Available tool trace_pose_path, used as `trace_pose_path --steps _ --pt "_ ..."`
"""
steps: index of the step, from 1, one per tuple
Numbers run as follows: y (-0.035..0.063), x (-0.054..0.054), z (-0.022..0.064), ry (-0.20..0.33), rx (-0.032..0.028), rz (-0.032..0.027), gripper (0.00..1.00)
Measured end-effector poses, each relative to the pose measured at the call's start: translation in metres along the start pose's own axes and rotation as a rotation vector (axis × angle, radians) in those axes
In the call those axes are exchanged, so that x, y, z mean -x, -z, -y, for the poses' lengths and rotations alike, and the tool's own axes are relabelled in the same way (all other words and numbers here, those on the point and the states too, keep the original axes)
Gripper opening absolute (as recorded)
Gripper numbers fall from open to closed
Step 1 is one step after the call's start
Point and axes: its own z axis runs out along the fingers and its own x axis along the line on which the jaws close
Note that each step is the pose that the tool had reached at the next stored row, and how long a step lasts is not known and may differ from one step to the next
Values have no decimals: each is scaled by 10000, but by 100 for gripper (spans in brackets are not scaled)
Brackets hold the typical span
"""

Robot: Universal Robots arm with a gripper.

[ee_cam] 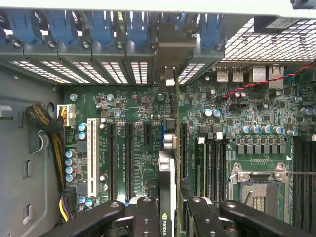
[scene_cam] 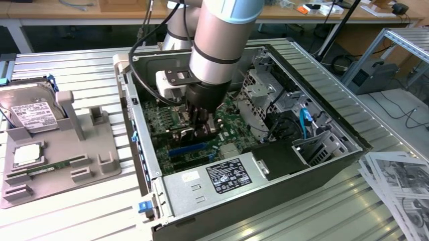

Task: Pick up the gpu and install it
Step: 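Insert the gpu into the slot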

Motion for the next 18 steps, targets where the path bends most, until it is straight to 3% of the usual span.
trace_pose_path --steps 18 --pt "-49 -2 26 -1 -1 12 27"
